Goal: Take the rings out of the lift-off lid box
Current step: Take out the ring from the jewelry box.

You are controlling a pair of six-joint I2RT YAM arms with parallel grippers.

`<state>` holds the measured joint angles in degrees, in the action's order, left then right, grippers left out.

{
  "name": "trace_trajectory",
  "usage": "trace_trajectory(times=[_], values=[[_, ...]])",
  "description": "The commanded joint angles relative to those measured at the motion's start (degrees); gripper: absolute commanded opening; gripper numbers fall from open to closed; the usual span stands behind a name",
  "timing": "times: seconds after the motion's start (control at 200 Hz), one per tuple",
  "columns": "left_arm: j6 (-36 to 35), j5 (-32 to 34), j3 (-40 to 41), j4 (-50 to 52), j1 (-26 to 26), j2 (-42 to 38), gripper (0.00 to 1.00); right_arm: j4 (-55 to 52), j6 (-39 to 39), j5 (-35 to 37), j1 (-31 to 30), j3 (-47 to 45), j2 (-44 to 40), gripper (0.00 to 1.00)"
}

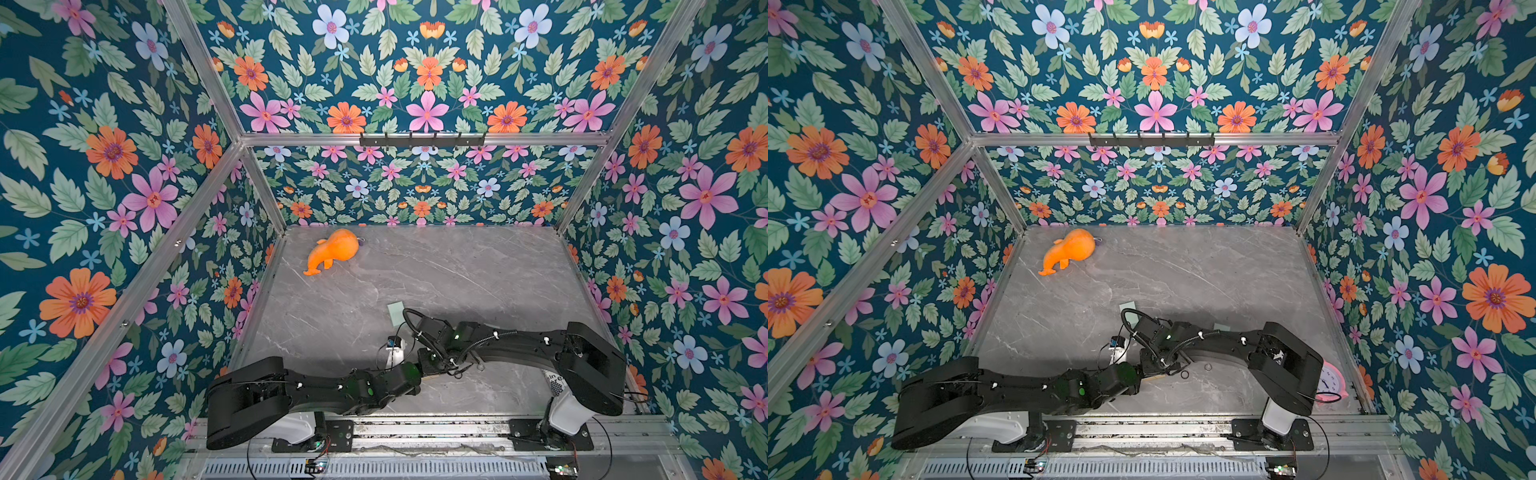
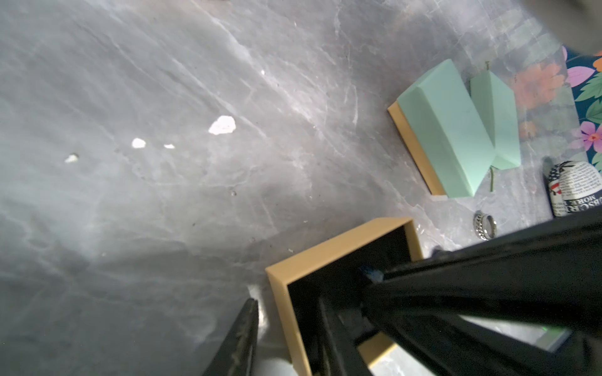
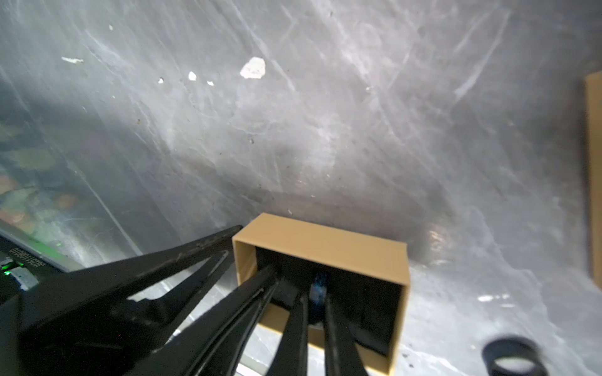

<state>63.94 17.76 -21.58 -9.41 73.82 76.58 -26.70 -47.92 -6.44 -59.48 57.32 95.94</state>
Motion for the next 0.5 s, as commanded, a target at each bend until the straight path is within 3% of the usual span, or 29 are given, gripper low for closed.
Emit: trace_trajectory(times=[0.0,0.495], values=[[-0.22,-0.44,0.10,0.96,0.01,0.56,0.34,1.61,-1.41,-0.50,-0.01,-0.59,-2.52,0.10],[0.11,-1.08,0.04,0.26,-0.02,2.64,0.34,4.46,-2.26,-2.15,1.17,-3.79,-5.87,0.10]])
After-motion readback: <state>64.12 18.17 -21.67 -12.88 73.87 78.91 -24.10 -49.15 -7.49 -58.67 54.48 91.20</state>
